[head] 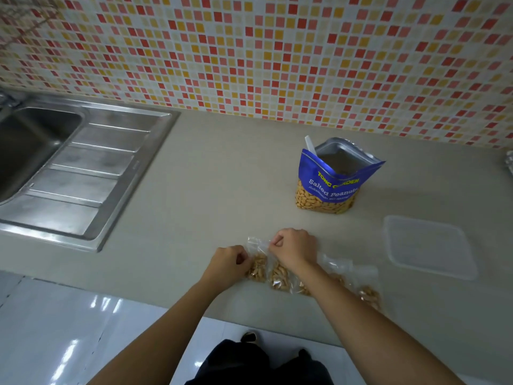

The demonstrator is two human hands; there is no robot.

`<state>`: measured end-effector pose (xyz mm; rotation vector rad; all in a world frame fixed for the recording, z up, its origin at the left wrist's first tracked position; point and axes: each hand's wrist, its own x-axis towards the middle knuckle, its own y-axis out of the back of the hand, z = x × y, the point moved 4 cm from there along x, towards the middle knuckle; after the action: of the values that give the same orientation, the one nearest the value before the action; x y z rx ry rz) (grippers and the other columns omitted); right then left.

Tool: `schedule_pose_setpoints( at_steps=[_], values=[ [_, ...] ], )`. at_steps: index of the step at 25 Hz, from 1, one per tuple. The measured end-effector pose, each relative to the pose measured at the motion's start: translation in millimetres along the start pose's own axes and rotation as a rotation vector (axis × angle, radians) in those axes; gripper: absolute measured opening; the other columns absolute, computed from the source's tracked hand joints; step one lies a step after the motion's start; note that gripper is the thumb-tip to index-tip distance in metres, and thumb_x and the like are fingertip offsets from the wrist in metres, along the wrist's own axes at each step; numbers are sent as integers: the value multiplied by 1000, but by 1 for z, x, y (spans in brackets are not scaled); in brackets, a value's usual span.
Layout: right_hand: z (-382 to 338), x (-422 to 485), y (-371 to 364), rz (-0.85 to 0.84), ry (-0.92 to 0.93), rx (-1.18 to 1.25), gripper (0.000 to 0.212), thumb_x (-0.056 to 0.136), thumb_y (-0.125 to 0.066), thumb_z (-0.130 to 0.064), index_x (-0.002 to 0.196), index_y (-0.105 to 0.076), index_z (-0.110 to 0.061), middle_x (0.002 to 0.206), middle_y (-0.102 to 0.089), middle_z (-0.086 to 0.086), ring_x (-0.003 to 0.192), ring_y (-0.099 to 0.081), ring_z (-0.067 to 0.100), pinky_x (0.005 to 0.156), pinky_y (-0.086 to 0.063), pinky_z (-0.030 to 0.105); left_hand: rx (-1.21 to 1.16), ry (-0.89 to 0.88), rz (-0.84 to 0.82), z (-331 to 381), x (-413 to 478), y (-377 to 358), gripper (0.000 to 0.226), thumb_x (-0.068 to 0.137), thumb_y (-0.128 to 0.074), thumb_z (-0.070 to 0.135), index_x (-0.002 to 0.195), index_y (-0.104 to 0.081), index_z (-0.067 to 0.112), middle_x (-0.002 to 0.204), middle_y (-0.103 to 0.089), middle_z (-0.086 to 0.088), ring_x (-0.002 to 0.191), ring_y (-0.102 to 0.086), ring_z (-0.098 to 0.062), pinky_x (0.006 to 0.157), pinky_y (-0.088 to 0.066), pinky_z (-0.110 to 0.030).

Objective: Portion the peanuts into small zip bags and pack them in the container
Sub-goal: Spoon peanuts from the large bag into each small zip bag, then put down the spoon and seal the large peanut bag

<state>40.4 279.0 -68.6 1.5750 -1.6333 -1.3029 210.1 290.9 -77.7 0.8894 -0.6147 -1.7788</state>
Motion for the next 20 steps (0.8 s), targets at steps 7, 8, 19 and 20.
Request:
schedule_pose_setpoints(
  at_steps=[7, 8, 19, 20],
  values=[
    [28, -19, 50, 371, 125, 503, 19, 83, -64, -27, 67, -60, -20, 56, -55, -10, 51, -50, 6, 58, -42, 25, -14, -58, 288, 43, 23, 54, 41, 75, -50, 44, 82, -67, 8, 67, -64, -1, 64, -56, -18, 58, -36, -22],
    [39, -21, 59, 447, 92, 561, 25, 85, -61, -30, 62, -54, -22, 51, -48, -9, 49, -45, 7, 55, -37, 26, -62, -68, 314, 58, 30, 62, 30, 80, -56, 34, 83, -69, 7, 67, -65, -2, 64, -56, -18, 59, -36, -21],
    [85, 32, 172, 627, 4, 622, 43, 99, -37, -24, 136, -41, -2, 139, -47, 14, 127, -45, 24, 105, -30, 24, -279, -245, 306, 196, 106, 90, 31, 90, -57, 36, 99, -70, 9, 80, -64, -1, 69, -53, -8, 56, -37, -18],
    [86, 37, 173, 572, 21, 599, 41, 100, -37, -24, 135, -43, -4, 137, -50, 12, 125, -47, 22, 101, -31, 15, -258, -268, 309, 200, 106, 91, 27, 91, -57, 32, 91, -70, 9, 73, -62, -1, 63, -50, -7, 56, -36, -22]
  ],
)
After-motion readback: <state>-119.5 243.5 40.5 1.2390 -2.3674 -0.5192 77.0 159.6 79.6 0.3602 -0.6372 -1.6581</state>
